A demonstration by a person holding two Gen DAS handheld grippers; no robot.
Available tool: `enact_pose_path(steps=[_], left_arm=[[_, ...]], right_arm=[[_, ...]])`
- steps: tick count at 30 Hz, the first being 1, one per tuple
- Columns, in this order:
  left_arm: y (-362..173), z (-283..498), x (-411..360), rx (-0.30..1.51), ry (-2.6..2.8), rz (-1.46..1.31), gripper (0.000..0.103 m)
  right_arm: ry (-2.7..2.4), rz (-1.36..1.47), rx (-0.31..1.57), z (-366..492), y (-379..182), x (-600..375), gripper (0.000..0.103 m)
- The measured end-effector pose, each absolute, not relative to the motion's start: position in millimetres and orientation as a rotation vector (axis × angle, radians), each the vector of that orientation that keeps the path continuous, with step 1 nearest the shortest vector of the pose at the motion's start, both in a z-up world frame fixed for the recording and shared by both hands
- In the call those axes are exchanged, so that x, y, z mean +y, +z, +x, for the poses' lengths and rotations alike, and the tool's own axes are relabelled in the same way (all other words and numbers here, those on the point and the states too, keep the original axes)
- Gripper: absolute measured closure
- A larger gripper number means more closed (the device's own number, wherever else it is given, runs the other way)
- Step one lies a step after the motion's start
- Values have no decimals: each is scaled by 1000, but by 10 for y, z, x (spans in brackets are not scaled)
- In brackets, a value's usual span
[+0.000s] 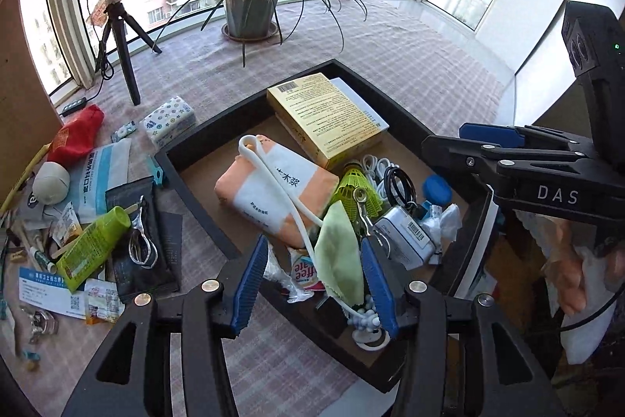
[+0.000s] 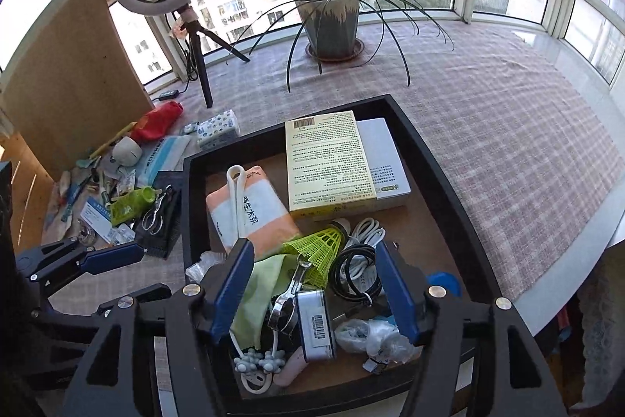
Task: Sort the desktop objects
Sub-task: 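Carry the metal clip and black cable into the black tray, then open both tools and return them to the table clutter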
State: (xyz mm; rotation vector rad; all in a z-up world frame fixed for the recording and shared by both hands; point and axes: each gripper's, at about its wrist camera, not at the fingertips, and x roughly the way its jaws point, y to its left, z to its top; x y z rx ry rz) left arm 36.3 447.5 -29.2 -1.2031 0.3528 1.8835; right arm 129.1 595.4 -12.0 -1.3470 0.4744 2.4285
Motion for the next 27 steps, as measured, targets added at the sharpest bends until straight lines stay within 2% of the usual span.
enact_pose_path(steps=[11,27], left_arm=[[-217,165,3628,278,2001,-1248,49],[-243,-60,1909,120,2236,-1363,49]], right_arm=[[2522,-1397,431,939,-16,5335,42],[2711,-1508,307,307,107,4002,42]])
